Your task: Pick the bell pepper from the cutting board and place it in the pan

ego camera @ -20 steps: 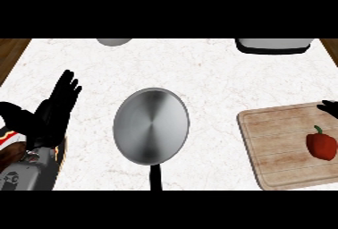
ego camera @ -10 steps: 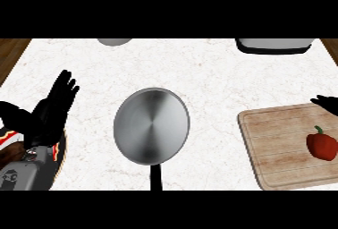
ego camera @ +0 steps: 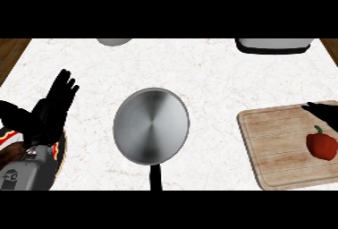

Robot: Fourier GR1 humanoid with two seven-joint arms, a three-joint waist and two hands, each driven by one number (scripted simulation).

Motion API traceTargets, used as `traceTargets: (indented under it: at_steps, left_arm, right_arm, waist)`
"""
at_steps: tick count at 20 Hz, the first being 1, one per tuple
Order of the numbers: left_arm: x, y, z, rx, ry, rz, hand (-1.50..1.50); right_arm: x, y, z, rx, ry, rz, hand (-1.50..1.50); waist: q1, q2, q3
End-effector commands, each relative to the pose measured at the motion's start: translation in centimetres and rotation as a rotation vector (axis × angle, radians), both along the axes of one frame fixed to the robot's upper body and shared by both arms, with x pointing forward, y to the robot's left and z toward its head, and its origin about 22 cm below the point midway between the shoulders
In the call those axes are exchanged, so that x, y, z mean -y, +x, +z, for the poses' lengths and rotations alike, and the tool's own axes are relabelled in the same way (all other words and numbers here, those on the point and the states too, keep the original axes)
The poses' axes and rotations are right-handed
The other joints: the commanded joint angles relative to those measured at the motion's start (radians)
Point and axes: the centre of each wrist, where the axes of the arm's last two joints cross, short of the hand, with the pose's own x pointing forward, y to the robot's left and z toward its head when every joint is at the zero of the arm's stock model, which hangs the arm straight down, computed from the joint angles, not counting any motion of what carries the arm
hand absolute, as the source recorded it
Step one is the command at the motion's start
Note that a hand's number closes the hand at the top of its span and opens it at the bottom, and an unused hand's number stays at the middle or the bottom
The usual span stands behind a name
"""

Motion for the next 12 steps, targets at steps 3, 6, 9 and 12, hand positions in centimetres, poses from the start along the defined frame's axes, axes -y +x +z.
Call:
traceTargets:
  at_steps: [3, 6, 9, 12]
  left_arm:
    - [0.5, 0.2, 1.4, 0.000, 0.006, 0.003, 0.00]
    - [0.0, 0.3, 0.2, 0.009, 0.010, 0.009, 0.00]
    - [0.1, -0.4, -0.7, 0.008, 0.012, 0.010, 0.00]
    - [1.5, 0.7, 0.6, 0.007, 0.017, 0.002, 0.00]
  right_arm:
    - [0.3, 0.4, -2.1, 0.007, 0.023, -0.001, -1.50]
    - [1.7, 0.7, -2.5, 0.019, 0.049, 0.005, -1.50]
    - [-0.7, 0.8, -4.3, -0.025, 0.055, -0.013, -1.50]
    - [-0.3, 1.7, -6.2, -0.042, 0.053, -0.005, -1.50]
  waist:
    - [0.001, 0.000, 0.000]
    - [0.000, 0.000, 0.000]
    - [0.000, 0.000, 0.000]
    - [0.002, 0.001, 0.000]
